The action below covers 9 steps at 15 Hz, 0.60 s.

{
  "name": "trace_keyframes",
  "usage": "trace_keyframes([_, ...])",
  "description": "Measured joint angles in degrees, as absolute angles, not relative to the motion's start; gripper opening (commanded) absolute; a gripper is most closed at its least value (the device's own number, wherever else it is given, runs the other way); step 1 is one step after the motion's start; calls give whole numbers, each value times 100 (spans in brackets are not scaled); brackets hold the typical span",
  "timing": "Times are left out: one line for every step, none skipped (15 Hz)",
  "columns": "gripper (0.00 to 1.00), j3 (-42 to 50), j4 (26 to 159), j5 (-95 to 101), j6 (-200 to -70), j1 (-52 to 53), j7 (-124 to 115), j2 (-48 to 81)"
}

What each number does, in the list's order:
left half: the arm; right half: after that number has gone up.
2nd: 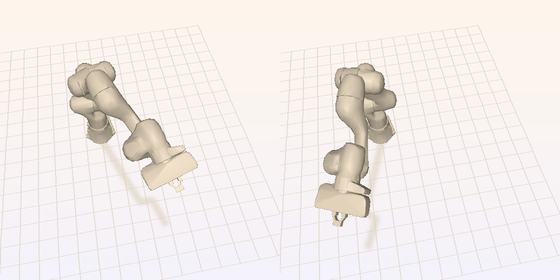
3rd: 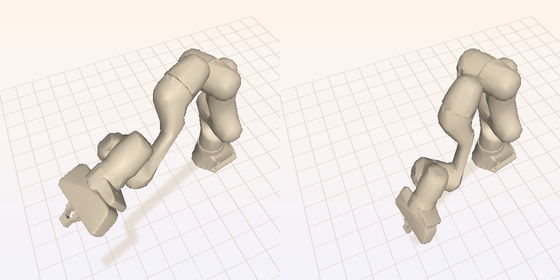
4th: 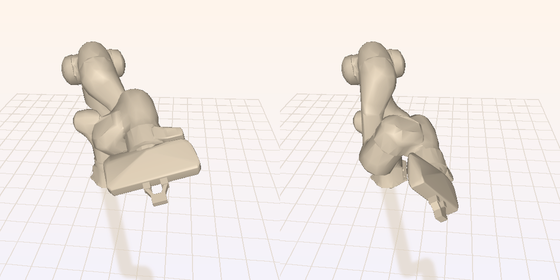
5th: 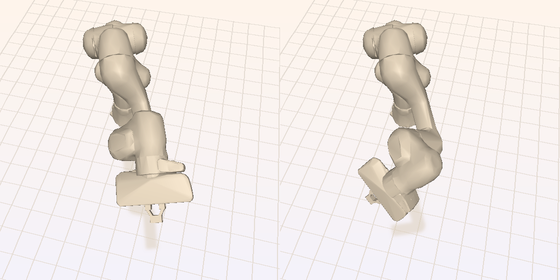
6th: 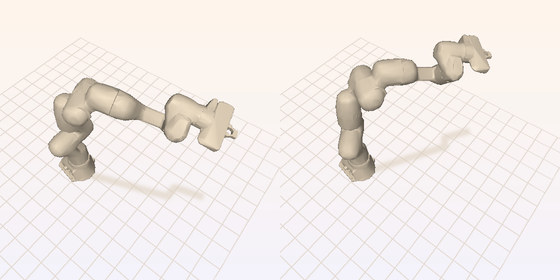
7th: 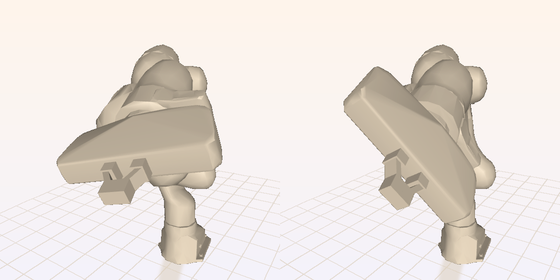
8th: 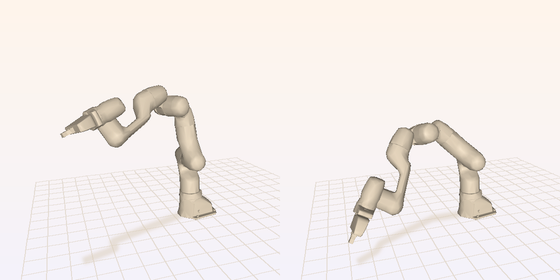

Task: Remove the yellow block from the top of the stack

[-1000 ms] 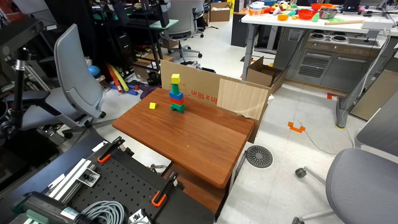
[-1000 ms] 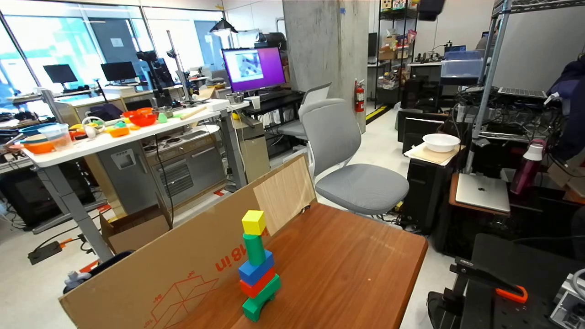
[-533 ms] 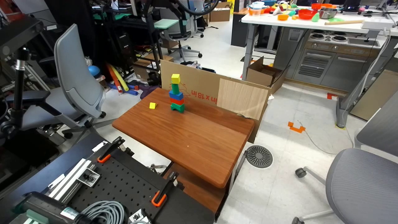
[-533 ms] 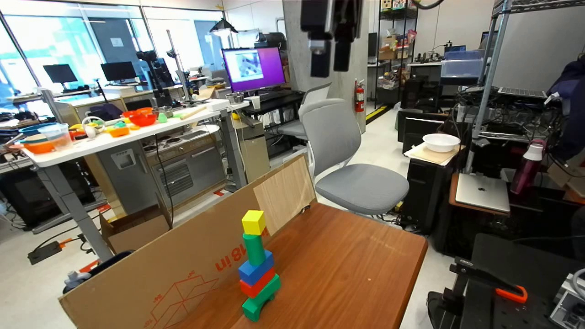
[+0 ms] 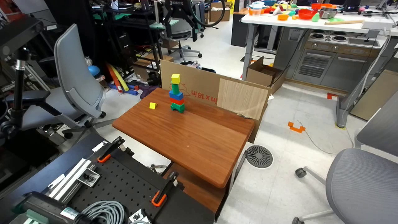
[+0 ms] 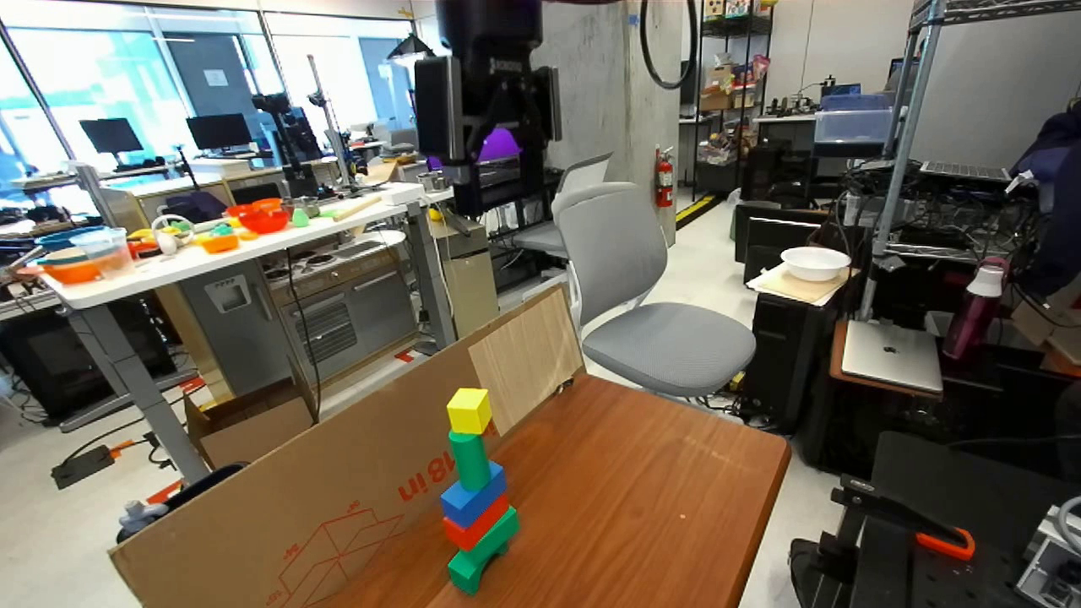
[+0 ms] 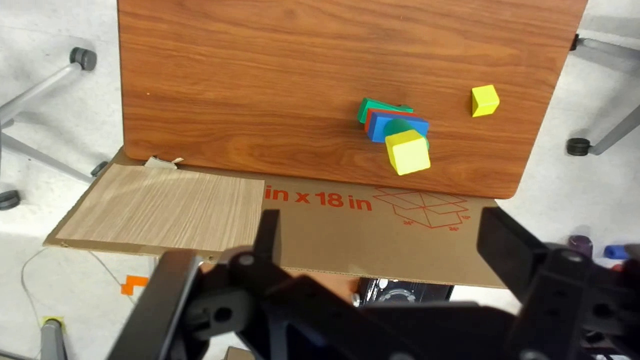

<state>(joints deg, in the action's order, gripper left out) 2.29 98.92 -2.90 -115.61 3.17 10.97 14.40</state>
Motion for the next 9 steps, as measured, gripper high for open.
trace_keyframes([100,201,9687,-290,-11475,314,1041,1632])
trace_keyframes([100,171,9470,-290,-11369,312,976,1828])
trace_keyframes([100,135,9264,-290,-11248,311,915,2015])
trace_keyframes([100,97,9061,-290,-11116,311,856,2195])
trace_keyframes([100,55,8866,-290,-10991,311,807,2367])
trace_keyframes([100,12,8681,-290,-10878,312,759,2530])
trace_keyframes([100,-27,8513,-290,-10773,313,716,2680])
trace_keyframes([100,-62,8356,-290,-10679,315,683,2822])
trace_keyframes([100,-92,8213,-289,-10603,318,660,2955])
